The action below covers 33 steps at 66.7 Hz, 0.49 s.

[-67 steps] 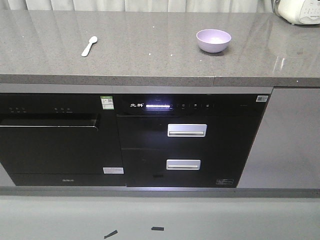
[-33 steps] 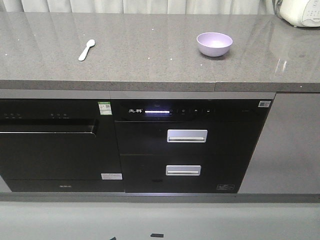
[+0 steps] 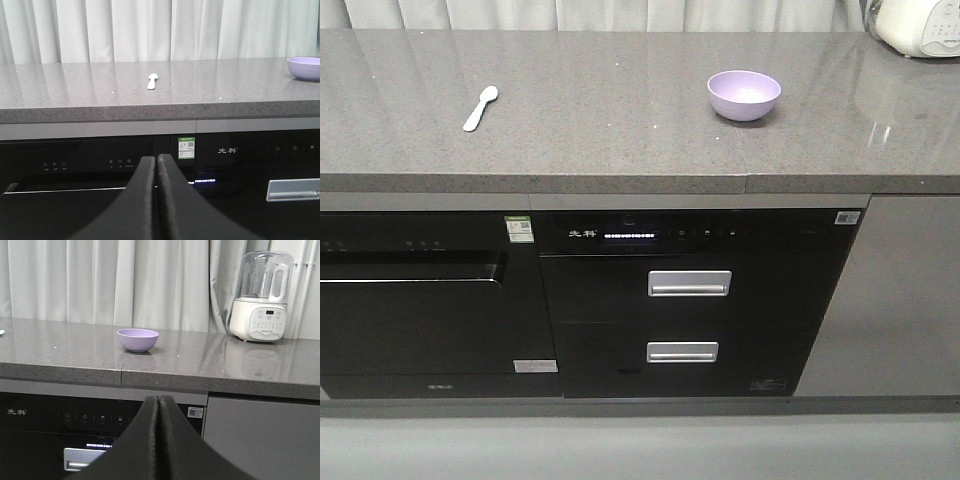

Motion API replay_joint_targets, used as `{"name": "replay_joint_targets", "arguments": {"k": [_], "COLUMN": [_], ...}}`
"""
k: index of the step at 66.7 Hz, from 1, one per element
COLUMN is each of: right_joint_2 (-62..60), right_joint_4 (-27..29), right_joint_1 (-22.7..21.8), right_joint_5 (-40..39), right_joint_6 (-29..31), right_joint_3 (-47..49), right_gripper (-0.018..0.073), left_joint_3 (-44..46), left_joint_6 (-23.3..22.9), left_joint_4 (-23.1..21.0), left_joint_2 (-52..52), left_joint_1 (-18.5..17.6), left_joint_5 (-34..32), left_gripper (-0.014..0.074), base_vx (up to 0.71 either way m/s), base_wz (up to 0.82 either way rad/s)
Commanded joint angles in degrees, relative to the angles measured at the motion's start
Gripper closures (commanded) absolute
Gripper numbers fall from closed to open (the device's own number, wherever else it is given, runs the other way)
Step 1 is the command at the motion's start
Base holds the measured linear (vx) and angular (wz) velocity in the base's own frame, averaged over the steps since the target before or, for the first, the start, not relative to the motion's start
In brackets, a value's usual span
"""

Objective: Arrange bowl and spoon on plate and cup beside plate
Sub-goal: 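Approach the counter edge, centering the spoon and bowl ahead, then drive up to the counter edge and stop in front of the items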

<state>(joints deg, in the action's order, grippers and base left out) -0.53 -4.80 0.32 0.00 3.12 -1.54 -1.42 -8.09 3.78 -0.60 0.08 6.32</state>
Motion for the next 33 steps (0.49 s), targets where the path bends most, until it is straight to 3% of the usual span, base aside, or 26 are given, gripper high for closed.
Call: {"name": "replay_joint_targets", "arguments": {"k": [1, 33], "right_joint_2": [-0.7, -0.7], "right_joint_4": [-0.2, -0.2], "right_joint_1": [0.1, 0.1], "right_joint_5": [-4.4, -4.4], "right_joint_6": [0.3, 0.3], "right_joint_3": [-1.0, -1.0], "right_gripper": [0.0564, 0.0564], "left_joint_3": [-1.8, -1.8], "left_joint_6": [-0.6, -0.6], "left_joint_4": [0.0, 0.0], "left_joint_2": [0.1, 0.1], "left_joint_1": [0.0, 0.0], "left_joint_5": [-4.0, -4.0], "left_gripper": [0.0603, 0.0603], "base_vx": [0.08, 0.08], "base_wz": [-0.02, 0.01]}}
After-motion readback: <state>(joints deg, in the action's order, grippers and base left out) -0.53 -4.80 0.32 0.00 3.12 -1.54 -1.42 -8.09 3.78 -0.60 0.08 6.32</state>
